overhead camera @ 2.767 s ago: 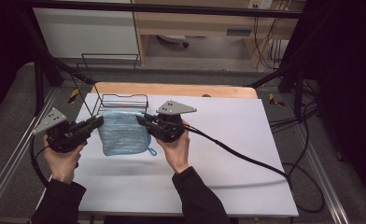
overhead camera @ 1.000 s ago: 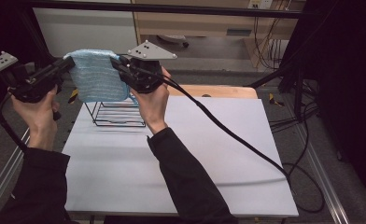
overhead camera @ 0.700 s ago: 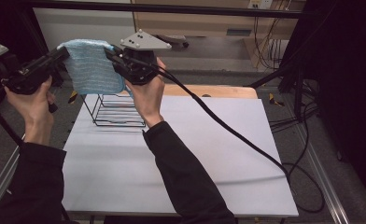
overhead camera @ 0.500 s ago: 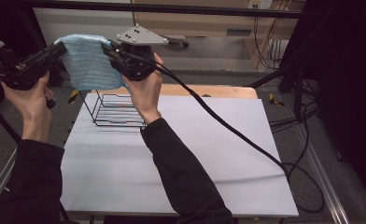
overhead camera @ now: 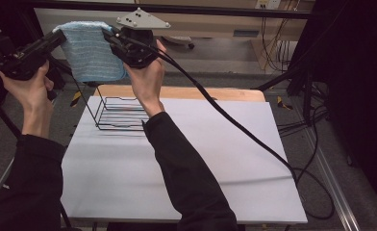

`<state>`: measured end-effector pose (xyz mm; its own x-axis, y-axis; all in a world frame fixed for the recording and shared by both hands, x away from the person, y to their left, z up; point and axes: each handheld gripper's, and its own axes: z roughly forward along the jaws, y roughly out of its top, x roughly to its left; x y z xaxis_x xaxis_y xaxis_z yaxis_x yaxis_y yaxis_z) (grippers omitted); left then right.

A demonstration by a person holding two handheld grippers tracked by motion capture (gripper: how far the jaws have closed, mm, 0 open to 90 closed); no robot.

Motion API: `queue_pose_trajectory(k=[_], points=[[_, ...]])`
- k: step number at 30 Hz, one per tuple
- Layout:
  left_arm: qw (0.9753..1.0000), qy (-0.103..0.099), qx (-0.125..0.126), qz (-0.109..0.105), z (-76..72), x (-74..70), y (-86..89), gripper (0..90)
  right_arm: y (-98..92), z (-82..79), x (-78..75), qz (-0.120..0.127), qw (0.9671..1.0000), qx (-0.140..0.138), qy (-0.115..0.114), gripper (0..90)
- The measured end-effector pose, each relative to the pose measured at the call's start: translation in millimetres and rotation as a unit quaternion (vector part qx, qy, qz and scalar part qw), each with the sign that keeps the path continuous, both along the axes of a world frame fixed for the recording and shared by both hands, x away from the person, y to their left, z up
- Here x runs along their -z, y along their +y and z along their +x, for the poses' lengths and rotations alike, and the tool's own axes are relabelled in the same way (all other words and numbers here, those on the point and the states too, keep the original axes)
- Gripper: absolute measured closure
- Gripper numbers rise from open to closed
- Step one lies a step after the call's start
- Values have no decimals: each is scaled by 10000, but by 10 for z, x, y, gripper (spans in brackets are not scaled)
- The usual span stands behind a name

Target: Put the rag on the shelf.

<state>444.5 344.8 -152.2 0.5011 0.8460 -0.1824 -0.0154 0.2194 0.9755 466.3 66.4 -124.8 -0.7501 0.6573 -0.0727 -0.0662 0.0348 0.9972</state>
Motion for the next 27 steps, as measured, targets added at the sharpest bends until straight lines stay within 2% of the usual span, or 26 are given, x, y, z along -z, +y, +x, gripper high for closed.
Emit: queue_pose_trajectory(k=[9, 17, 24, 27], points=[[10000, -12, -89, 10, 140, -85, -50, 822, -32, 190, -28, 154, 9999, 16, -32, 811], [9998, 25, -174, 88, 268, -161, -62, 821, -27, 309, -12, 197, 9998, 31, -77, 811], [9998, 35, -200, -25, 379, -192, -13, 822, 49, 422, -60, 139, 9997, 78, -195, 811], [9998, 56, -216, 11, 438, -192, -3, 821, 60, 470, -50, 166, 9997, 85, -133, 811]])
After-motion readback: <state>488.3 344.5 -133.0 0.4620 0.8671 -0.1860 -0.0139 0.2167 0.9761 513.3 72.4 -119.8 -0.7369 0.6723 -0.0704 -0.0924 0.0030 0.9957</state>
